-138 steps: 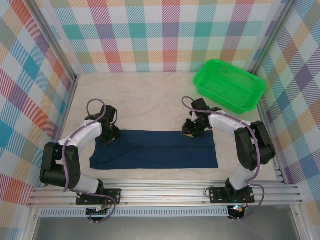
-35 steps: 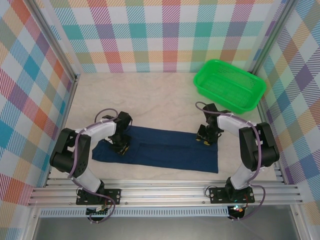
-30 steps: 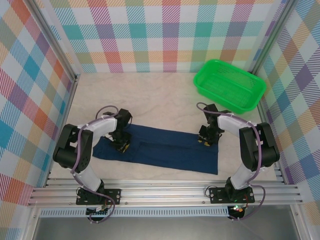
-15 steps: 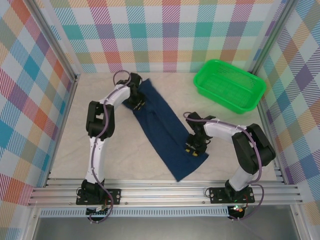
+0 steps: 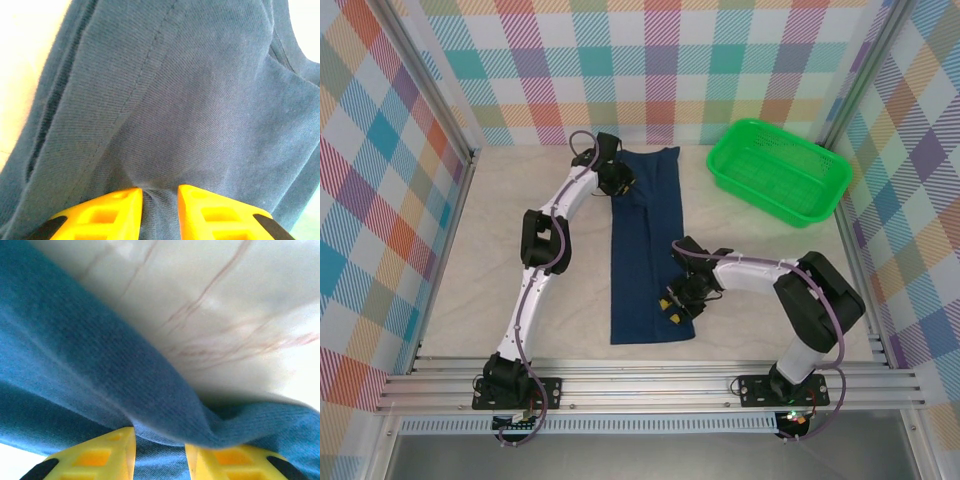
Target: Fold and stack the t-shirts
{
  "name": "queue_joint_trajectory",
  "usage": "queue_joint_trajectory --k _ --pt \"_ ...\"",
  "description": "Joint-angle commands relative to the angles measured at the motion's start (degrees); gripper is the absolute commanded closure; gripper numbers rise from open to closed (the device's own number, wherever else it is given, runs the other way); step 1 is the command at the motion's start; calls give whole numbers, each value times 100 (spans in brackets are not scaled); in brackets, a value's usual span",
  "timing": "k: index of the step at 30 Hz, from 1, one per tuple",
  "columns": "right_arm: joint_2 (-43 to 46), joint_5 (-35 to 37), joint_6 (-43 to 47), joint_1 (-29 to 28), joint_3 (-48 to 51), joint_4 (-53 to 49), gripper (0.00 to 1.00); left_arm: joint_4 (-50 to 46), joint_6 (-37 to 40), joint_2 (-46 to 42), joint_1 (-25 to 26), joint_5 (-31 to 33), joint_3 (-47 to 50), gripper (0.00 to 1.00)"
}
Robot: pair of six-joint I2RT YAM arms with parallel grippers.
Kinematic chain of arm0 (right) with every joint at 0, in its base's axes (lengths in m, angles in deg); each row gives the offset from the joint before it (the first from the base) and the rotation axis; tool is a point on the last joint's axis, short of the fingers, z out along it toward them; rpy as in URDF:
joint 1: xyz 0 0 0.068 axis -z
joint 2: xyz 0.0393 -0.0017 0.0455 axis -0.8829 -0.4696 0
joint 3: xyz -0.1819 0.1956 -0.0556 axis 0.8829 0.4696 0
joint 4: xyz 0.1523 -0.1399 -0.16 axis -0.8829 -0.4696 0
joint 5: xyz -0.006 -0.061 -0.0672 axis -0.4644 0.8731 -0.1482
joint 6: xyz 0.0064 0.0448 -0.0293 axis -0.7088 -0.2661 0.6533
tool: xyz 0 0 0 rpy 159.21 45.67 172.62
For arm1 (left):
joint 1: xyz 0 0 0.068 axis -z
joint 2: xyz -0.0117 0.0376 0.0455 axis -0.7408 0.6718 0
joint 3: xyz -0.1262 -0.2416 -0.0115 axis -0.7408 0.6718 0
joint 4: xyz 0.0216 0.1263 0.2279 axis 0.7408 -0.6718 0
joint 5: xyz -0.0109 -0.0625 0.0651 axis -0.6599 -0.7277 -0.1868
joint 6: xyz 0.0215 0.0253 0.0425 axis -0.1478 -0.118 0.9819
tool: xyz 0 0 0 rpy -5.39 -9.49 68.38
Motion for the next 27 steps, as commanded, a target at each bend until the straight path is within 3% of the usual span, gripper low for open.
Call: queue_joint_trajectory --k 1,3,7,13,15,22,27 --pt "-360 240 -934 -128 93 -179 66 -314 -83 270 -70 155 -3 73" --pt "-224 403 -834 -120 4 -397 62 -325 29 103 -108 146 -6 70" --pt "259 855 -310 -94 -321 -1026 53 -362 320 -547 -108 477 -7 52" --pt "1065 1297 580 61 -774 -1923 44 -1270 779 -1614 -64 1238 58 41" --pt "1337 1421 974 170 -821 -2151 44 -1439 929 -2111 -55 1266 580 41" --pt "2239 1352 3947 472 -538 -2683 49 -1215 1225 -4946 217 23 5276 52" --pt "2408 237 4522 445 258 -2648 50 -1028 1028 -7006 971 -919 8696 52"
